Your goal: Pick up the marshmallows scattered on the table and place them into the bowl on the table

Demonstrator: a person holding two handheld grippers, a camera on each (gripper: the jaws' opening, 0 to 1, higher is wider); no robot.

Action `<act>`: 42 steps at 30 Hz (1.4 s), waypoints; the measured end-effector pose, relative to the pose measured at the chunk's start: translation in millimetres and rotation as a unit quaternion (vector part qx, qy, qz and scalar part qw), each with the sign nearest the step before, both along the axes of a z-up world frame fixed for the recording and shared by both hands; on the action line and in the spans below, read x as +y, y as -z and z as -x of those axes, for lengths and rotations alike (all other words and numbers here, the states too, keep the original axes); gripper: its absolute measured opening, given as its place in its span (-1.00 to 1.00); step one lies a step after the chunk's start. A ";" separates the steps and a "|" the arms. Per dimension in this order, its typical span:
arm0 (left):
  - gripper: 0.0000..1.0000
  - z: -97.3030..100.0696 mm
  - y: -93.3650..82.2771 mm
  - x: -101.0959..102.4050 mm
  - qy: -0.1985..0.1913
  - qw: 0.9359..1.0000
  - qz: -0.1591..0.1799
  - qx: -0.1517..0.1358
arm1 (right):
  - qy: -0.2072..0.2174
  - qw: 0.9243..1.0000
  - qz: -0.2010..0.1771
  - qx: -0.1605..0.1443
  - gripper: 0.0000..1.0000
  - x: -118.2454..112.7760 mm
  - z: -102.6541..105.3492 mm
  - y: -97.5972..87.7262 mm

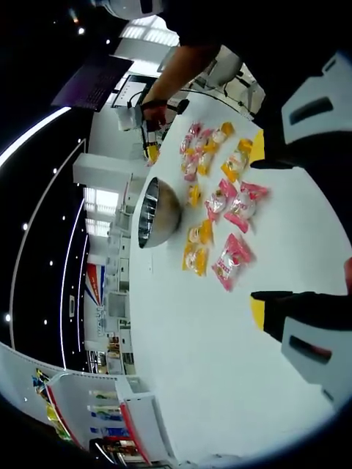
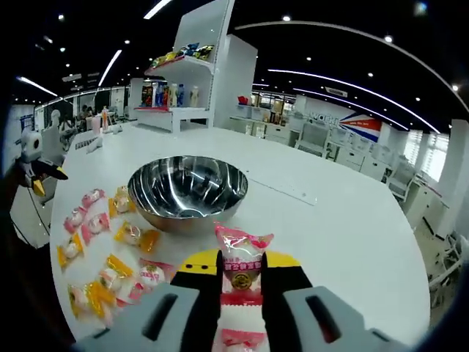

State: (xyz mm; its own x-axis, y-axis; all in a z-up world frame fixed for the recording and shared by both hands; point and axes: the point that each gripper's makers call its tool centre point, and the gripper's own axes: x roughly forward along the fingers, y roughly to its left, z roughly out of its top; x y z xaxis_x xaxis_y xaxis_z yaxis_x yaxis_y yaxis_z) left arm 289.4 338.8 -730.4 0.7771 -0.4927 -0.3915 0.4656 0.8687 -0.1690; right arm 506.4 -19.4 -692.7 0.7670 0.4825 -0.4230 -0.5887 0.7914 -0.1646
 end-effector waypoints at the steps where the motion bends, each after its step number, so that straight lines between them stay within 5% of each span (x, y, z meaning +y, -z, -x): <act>1: 0.35 0.1 0.3 0.0 0.000 1.000 0.000 0.000 | -0.005 1.000 -0.002 -0.002 -0.57 4.1 -1.0 -3.4; 14: 0.32 0.0 -0.6 3.4 -0.003 1.000 0.002 0.000 | -0.055 0.998 0.009 -0.021 -0.57 64.1 -15.6 -27.4; 42: 0.30 2.0 -2.0 -4.2 0.004 1.000 0.008 -0.001 | -0.106 0.993 0.038 0.024 -0.57 148.6 -31.2 5.2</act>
